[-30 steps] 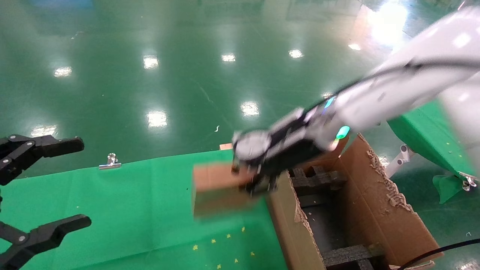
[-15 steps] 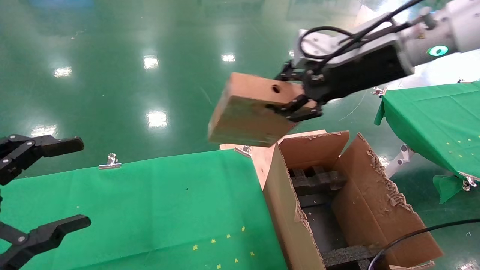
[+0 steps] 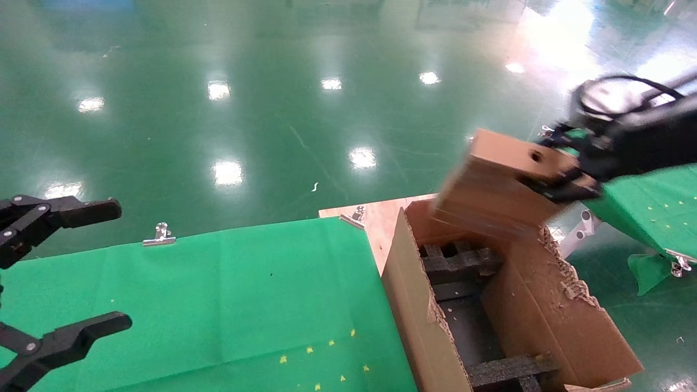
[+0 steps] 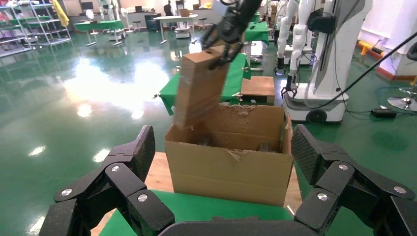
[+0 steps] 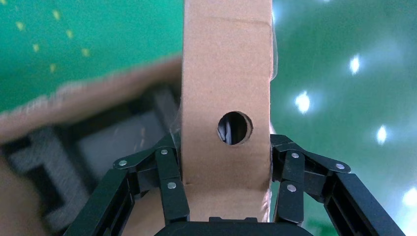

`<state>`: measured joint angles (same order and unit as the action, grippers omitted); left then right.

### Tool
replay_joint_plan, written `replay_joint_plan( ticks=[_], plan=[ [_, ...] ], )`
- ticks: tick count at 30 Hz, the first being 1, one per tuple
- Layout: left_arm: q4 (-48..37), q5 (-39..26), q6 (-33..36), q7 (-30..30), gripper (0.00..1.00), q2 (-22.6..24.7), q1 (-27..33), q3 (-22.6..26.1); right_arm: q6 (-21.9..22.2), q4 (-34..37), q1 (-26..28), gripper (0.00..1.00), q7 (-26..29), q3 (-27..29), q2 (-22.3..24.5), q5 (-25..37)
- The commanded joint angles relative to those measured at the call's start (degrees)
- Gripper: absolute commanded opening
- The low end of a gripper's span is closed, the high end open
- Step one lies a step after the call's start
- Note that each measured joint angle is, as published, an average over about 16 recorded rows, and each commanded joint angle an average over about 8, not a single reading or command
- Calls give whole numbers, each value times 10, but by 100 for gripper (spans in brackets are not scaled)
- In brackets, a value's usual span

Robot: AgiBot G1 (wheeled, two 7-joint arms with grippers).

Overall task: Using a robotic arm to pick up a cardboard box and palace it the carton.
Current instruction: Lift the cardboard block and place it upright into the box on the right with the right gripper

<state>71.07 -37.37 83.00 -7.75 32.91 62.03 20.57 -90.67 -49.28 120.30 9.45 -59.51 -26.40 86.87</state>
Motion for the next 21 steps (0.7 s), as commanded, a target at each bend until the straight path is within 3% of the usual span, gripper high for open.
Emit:
replay_joint_plan(
  ticks=[1, 10, 21],
  plan=[
    [0, 0, 0, 0, 100, 0, 0, 0, 0, -9, 4, 0, 10, -13, 29, 1],
    [0, 0, 0, 0, 100, 0, 0, 0, 24, -77, -40, 0, 78, -43, 118, -20],
    [0, 0, 0, 0, 100, 0, 0, 0, 32, -92, -47, 0, 87, -48, 125, -17]
  ],
)
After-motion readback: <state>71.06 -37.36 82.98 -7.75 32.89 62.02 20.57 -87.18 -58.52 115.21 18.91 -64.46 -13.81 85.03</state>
